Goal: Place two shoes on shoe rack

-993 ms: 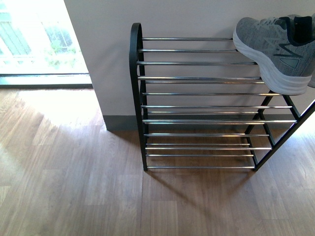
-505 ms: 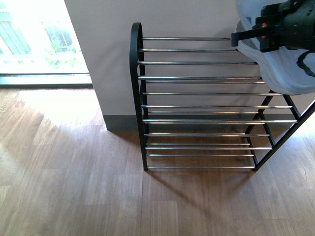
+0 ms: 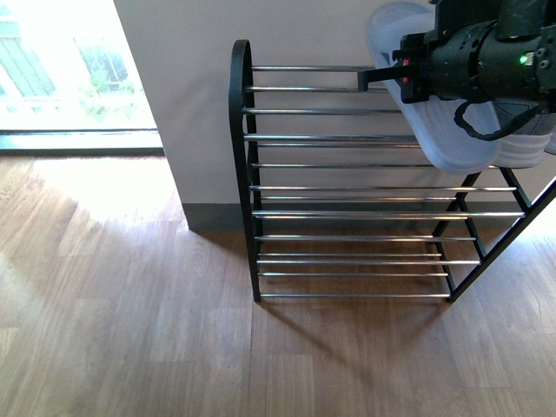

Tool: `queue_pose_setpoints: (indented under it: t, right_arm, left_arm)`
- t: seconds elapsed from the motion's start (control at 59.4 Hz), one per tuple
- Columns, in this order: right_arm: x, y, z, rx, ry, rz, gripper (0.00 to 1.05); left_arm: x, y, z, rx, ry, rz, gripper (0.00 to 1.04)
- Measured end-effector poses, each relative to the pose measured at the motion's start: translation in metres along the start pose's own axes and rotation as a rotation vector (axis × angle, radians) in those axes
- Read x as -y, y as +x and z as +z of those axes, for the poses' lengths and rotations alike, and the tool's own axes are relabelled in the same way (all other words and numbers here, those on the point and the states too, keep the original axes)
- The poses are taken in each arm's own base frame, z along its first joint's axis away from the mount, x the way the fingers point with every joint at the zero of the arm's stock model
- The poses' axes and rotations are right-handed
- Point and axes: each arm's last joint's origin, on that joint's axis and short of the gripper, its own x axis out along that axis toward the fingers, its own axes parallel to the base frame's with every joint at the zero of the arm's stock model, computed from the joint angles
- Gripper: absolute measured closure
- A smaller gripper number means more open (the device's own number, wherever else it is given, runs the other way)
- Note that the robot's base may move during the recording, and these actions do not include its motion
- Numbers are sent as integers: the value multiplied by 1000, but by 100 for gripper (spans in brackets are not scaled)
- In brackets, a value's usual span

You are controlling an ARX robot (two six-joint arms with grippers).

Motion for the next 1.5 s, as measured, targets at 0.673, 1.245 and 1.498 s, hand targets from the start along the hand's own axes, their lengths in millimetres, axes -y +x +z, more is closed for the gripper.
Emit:
queue_pose_setpoints:
  t: [0.673, 1.245, 1.498]
  right_arm:
    - [29, 45, 8, -77, 34, -98, 103]
    - [7, 37, 16, -69, 206, 39, 103]
    - [10, 40, 21, -68, 260, 16, 103]
  left_arm:
    - [0, 0, 0, 0, 0, 0, 103]
    - [0, 0, 0, 0, 0, 0, 103]
    - [0, 0, 0, 0, 0, 1, 103]
